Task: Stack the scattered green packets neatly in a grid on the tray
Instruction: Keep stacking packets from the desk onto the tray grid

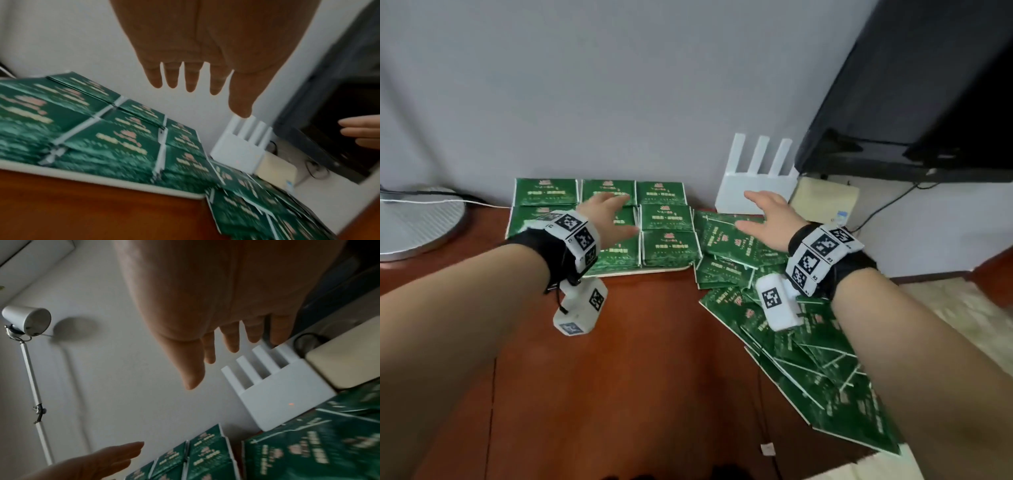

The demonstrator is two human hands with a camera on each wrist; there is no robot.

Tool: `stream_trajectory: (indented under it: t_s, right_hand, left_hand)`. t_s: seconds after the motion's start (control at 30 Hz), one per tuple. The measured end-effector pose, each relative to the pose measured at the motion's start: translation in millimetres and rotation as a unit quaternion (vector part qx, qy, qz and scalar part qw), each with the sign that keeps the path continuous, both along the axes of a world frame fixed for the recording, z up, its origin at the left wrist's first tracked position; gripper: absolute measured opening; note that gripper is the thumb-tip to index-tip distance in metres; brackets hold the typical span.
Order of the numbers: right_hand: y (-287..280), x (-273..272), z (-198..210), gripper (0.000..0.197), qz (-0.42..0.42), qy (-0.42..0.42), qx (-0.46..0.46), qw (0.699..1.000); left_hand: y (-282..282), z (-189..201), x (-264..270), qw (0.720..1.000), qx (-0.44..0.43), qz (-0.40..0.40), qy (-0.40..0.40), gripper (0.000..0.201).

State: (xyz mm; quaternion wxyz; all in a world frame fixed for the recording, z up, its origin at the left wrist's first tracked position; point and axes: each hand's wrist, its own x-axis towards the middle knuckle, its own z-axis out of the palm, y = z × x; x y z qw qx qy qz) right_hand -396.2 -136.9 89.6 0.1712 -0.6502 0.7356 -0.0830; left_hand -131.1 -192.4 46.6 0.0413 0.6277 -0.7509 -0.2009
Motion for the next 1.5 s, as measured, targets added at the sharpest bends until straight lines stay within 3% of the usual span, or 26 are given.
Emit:
stream_trajectory:
  t_s: [0.27,0.57,0.73,0.83,0.97,1.07,1.17,1.27,1.4,1.5]
  right_hand:
    - [114,-142,-45,0.066,-0.041,0.029,0.073,0.996]
    - [182,-265,-131,0.07,-0.07,0.08,0.183,0.977]
    - [201,-306,-163,0.076,-0.139,0.05,0.21,0.966]
    - [212,-320,-177,0.076,-0.111,0.027,0.215,0.97]
    - [227,-327,-184,0.075,0.0,0.064,0.199,0.978]
    - [232,-337,-184,0.07,0.051,0.024,0.172,0.983]
    - [236,-351,-186,0.073,-0.057,0.018,0.12,0.991]
    - [237,-359,-185,0.087,-0.189,-0.004,0.131,0.973]
    - [229,-360,-183,0.095,-0.231,-0.107,0.149,0.956]
    - [222,-361,-182,0.098,-0.242,-0.131,0.143,0.951]
  left_hand:
    - [106,-40,-150,0.992,0.043,-0.115,-0.023,0.064]
    - [205,-107,-276,0.984,0.13,-0.109,-0.056,0.064]
    - [210,-119,-317,0.989,0.106,-0.083,-0.067,0.074]
    - [200,-120,-340,0.989,0.094,-0.088,-0.078,0.08]
    - [187,-120,-371,0.985,0.112,-0.089,-0.091,0.085]
    - [188,-120,-386,0.985,0.113,-0.075,-0.103,0.086]
    - [192,-121,-392,0.984,0.096,-0.064,-0.133,0.082]
    - [193,-118,-391,0.981,0.096,-0.062,-0.159,0.07]
    - [197,-115,-389,0.979,0.092,-0.069,-0.167,0.063]
    - [203,-118,-381,0.979,0.082,-0.081,-0.168,0.063]
